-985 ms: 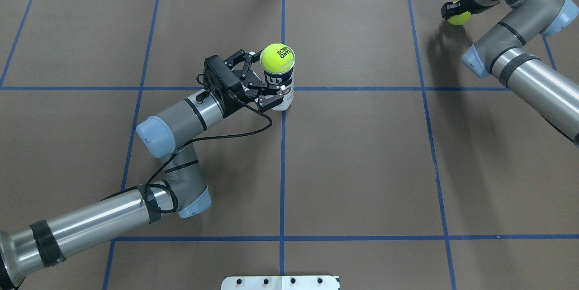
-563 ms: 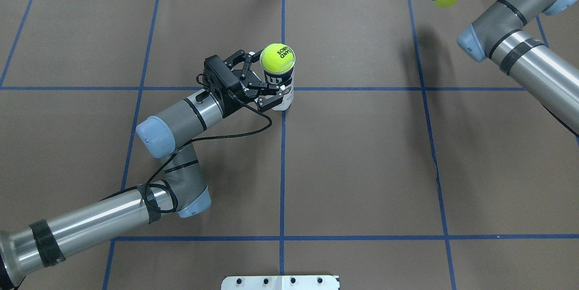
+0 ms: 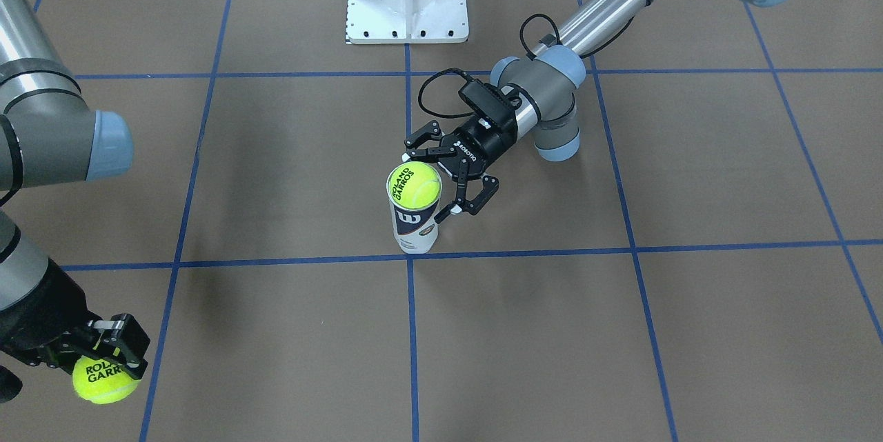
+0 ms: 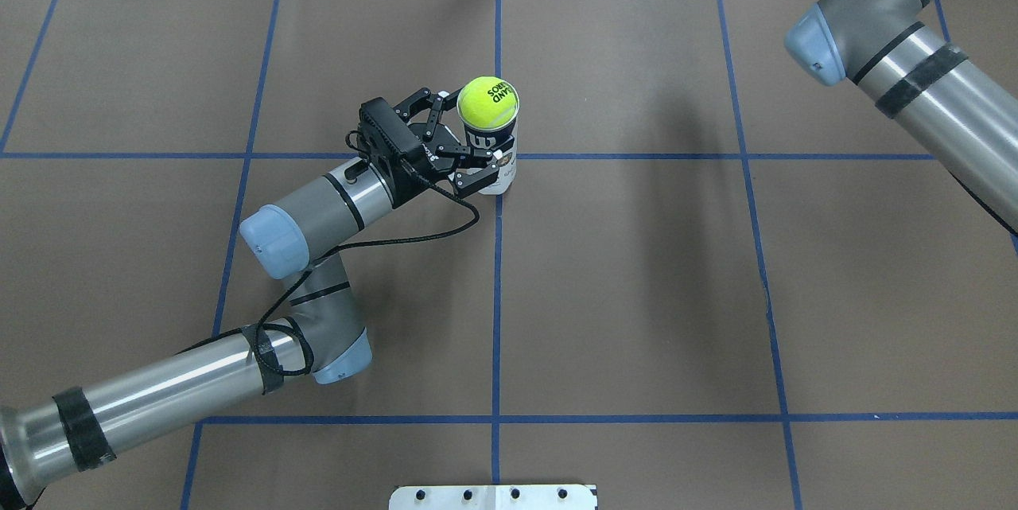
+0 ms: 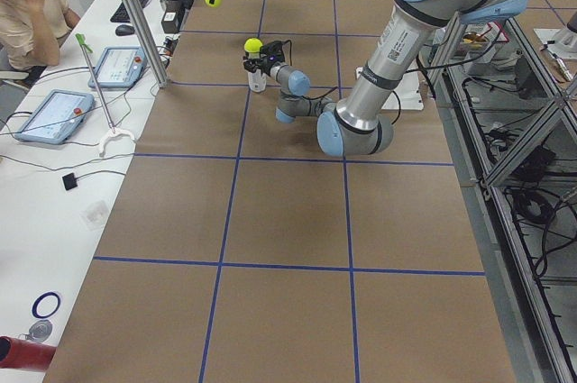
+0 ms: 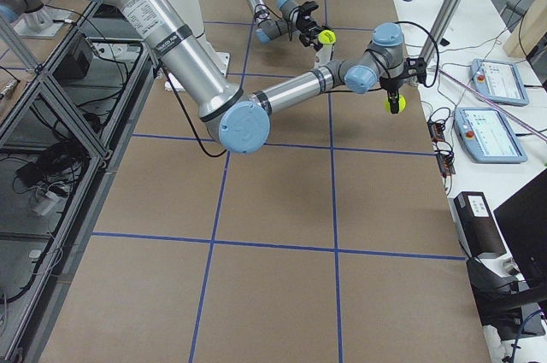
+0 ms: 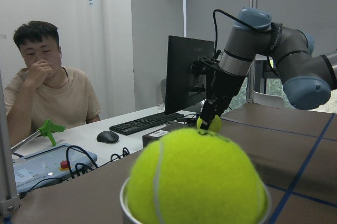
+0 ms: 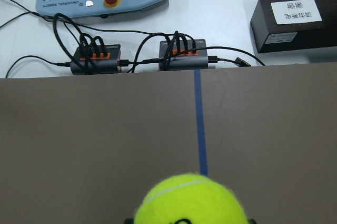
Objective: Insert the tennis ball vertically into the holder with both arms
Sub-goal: 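Carry the second ball with the right gripper above the can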
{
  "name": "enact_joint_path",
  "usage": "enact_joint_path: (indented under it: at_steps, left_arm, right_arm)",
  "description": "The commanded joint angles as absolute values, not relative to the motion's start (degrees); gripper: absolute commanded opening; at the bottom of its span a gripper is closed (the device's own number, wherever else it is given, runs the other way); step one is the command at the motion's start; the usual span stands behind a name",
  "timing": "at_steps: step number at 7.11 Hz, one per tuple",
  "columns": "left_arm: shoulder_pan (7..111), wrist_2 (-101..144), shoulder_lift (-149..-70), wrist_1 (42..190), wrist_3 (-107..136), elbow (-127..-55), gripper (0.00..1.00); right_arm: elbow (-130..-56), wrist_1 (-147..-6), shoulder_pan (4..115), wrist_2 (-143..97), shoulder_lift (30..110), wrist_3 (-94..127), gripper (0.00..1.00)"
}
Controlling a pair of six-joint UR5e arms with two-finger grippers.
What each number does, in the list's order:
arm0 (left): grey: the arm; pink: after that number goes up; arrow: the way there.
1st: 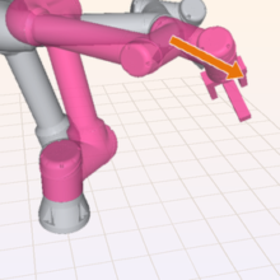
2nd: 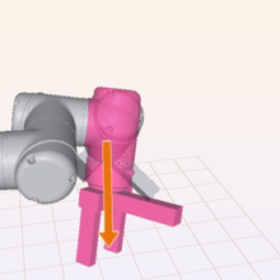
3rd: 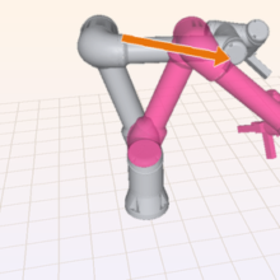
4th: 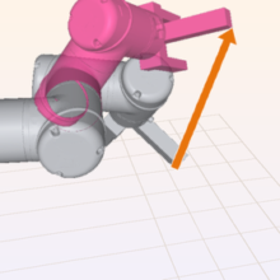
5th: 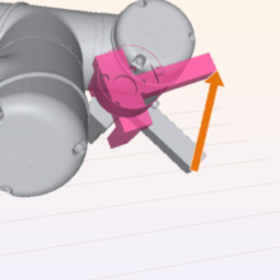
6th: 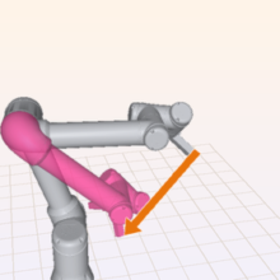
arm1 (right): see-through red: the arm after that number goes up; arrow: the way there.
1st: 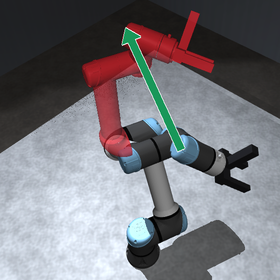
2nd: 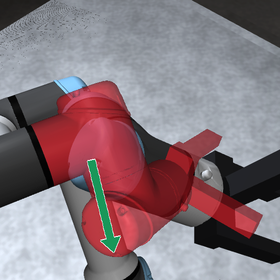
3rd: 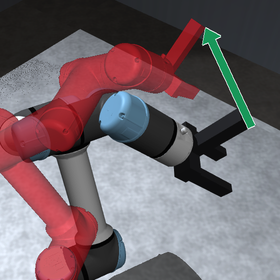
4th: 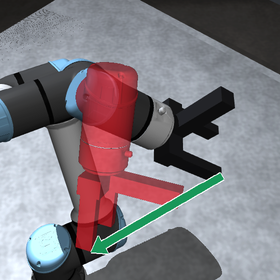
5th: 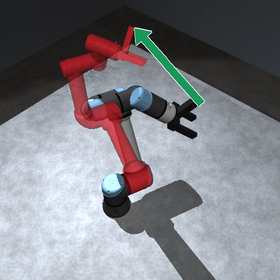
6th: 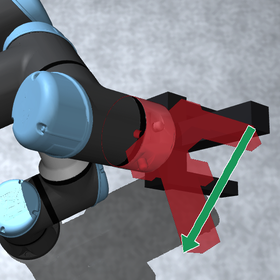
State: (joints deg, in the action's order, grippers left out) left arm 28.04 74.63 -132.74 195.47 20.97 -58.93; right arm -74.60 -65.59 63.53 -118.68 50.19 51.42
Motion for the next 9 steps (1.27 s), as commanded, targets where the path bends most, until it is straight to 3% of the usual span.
enact_joint_path:
  at_steps: [1, 3, 5, 7, 9]
  left_arm:
    - [28.0, 74.6, -132.8, 195.4, 21.0, -58.9, 0.99]
    - [28.0, 74.6, -133.0, 195.4, 21.0, -58.9, 0.99]
    - [28.0, 74.6, -133.1, 195.3, 21.0, -59.0, 0.99]
    - [27.9, 74.6, -133.1, 195.3, 21.0, -58.9, 0.99]
    - [27.9, 74.6, -133.1, 195.3, 21.0, -58.9, 0.99]
  right_arm:
    - [-83.5, -65.6, 60.8, -120.1, 50.4, 56.9, 0.0]
    - [-90.8, -70.2, 56.0, -119.8, 49.5, 64.5, 0.0]
    - [-96.8, -89.0, 49.7, -114.7, 42.5, 65.9, 0.0]
    - [-96.9, -100.9, 45.3, -110.7, 33.9, 69.7, 0.0]
    - [-96.4, -104.3, 41.0, -106.4, 31.9, 70.7, 0.0]
